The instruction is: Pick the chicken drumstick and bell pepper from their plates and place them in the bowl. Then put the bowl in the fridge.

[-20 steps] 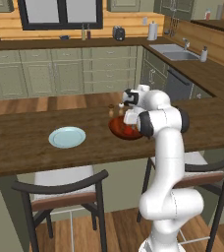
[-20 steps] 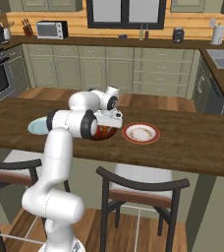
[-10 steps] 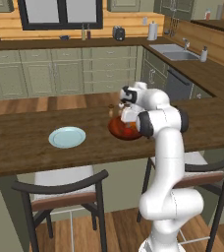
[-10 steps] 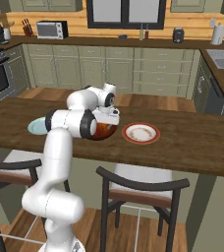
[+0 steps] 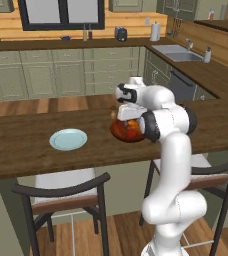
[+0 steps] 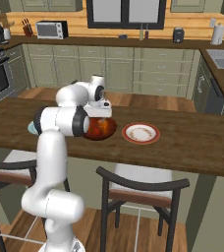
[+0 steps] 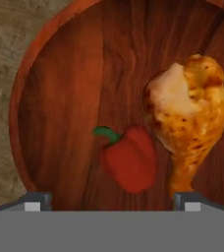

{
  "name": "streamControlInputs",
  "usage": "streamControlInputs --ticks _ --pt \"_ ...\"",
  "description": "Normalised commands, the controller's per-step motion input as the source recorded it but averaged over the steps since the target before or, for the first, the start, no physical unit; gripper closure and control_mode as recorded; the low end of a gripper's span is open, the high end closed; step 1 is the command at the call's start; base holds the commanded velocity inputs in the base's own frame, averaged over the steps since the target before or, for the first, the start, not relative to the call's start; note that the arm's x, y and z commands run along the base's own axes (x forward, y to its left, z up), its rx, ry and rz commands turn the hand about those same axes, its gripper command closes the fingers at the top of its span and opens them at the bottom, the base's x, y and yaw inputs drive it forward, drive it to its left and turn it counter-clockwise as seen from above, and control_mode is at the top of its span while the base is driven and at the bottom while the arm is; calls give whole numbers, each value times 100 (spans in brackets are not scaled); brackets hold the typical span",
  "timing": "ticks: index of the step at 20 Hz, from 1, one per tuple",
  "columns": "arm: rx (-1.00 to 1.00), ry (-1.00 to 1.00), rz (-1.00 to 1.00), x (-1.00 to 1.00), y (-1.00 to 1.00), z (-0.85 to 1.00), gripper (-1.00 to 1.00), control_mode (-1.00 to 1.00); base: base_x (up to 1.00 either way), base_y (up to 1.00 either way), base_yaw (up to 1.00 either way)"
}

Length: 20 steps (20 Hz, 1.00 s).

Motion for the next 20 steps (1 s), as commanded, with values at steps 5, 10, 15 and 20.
streamControlInputs --ticks 5,10,15,20 --pt "-10 -9 0 -56 61 7 -100 -100 0 0 0" --pt "-9 -5 0 -10 50 0 -100 -100 0 0 0" --pt "-2 -6 -2 0 8 -15 -100 -100 0 0 0" --pt "-1 -12 -9 4 0 -31 -100 -100 0 0 0"
